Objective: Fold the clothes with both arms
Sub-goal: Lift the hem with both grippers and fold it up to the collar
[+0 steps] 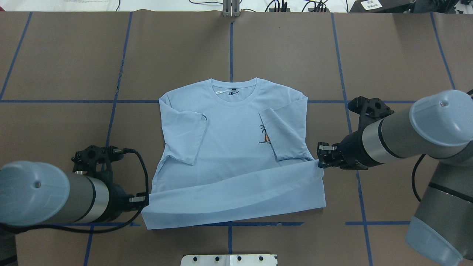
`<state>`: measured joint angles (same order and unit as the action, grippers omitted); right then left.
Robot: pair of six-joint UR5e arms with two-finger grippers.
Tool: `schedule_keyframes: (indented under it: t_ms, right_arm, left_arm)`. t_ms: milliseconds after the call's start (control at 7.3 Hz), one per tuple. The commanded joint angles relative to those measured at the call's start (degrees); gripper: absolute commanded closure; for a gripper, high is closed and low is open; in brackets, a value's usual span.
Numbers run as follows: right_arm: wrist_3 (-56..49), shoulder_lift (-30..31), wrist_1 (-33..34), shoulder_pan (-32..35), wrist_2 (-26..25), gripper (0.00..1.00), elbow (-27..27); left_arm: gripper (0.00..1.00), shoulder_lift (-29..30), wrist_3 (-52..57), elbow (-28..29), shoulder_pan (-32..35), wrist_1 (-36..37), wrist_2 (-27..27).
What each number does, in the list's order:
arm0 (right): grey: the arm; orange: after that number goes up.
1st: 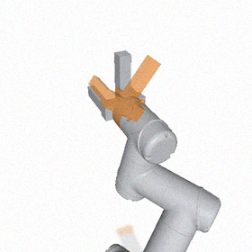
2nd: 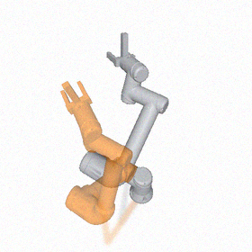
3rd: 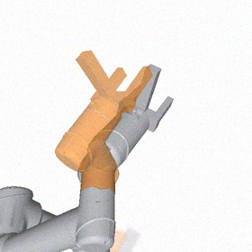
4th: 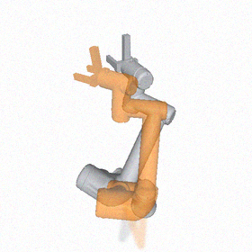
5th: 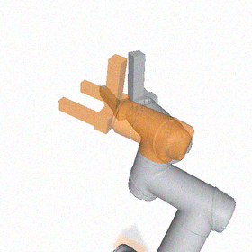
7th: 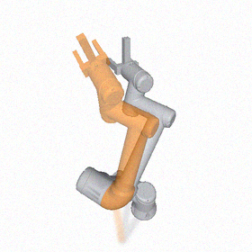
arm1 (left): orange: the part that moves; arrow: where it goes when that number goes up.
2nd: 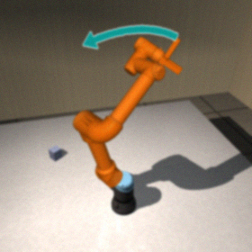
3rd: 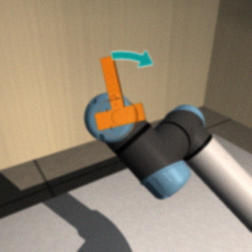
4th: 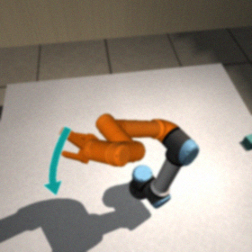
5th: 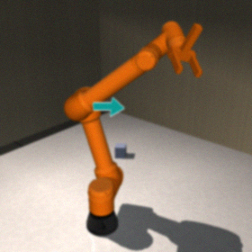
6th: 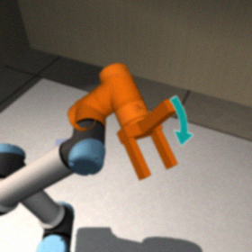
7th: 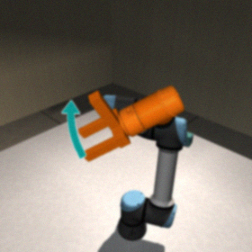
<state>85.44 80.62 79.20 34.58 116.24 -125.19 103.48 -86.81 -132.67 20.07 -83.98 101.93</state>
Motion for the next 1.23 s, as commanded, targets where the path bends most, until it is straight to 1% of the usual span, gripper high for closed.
schedule_keyframes:
  t_ms: [0,137,274,411,548,685,822,1096]
  right_arm:
    - [-0.27,-3.87,-0.01,3.28,-0.05,1.0,3.53]
    - [-0.8,-5.98,0.08,5.65,0.03,1.0,5.73]
    - [-2.54,-9.48,0.16,8.8,0.21,1.0,9.4]
    - [-2.91,-13.78,0.17,10.05,0.04,1.0,14.49]
    - [-3.09,-17.91,0.17,10.76,-0.05,1.0,20.45]
    - [-3.17,-19.87,0.08,12.33,-0.31,1.0,25.39]
    - [-3.44,-20.32,-0.01,14.26,-0.4,1.0,28.22]
    - [-4.14,-24.27,-0.01,14.9,-0.49,1.0,34.98]
  left_arm:
    - [1.0,8.02,4.86,7.47,7.93,2.58,1.34]
    - [1.0,8.92,7.5,9.86,11.53,2.59,1.51]
    - [1.0,9.54,11.01,11.97,15.4,2.59,3.0]
    - [1.0,11.11,12.7,15.47,18.83,2.15,4.23]
    - [1.0,14.78,12.97,22.47,19.47,0.85,4.07]
    - [1.0,16.3,13.06,27.41,20.26,-2.91,3.98]
    - [1.0,16.4,13.07,31.29,21.14,-6.43,3.98]
    - [1.0,16.4,13.07,37.1,21.67,-12.06,3.8]
